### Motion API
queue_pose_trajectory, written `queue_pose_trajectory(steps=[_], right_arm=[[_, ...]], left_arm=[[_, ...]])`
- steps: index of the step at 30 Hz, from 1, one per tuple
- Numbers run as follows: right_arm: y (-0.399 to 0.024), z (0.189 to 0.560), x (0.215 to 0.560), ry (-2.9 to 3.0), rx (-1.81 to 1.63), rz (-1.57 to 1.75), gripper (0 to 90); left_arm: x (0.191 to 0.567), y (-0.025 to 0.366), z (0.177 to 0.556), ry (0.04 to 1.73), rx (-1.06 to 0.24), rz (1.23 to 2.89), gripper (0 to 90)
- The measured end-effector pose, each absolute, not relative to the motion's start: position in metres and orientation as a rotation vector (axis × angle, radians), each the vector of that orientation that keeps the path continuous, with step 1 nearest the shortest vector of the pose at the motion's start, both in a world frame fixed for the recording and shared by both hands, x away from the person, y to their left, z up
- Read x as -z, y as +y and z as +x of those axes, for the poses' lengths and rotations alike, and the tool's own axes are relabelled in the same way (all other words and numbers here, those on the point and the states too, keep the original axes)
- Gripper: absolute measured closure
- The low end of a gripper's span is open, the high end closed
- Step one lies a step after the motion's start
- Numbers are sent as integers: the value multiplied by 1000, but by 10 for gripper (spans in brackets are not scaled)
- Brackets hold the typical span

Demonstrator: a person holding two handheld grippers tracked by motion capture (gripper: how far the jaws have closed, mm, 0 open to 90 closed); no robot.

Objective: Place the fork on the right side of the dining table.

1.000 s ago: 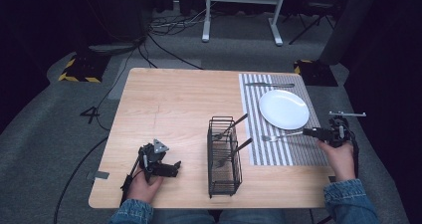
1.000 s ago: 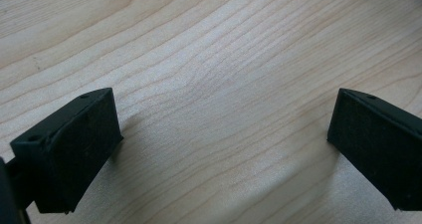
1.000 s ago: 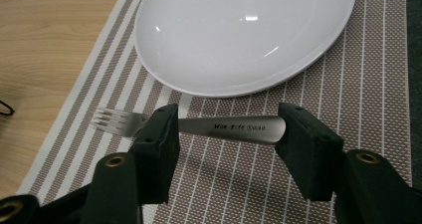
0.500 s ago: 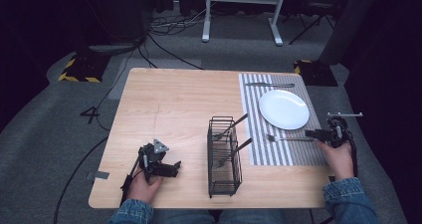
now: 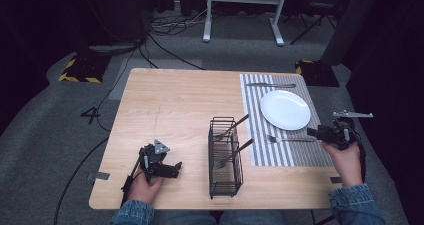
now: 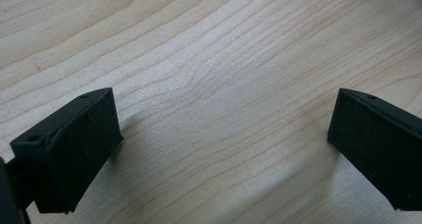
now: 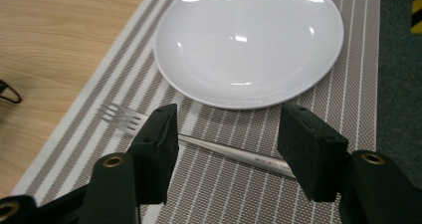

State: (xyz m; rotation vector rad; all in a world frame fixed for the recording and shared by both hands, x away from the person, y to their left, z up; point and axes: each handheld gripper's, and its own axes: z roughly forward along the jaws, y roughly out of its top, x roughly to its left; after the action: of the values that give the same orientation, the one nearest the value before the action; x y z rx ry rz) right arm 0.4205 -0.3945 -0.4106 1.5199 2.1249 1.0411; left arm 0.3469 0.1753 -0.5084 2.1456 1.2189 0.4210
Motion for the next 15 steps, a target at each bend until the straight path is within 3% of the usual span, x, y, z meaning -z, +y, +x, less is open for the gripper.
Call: queue_pose_trajectory(steps=[15], right_arm=[[-356, 382, 367, 2211, -1178, 1297, 391]], left_arm=[[508, 175, 347, 1219, -422, 2145, 3]])
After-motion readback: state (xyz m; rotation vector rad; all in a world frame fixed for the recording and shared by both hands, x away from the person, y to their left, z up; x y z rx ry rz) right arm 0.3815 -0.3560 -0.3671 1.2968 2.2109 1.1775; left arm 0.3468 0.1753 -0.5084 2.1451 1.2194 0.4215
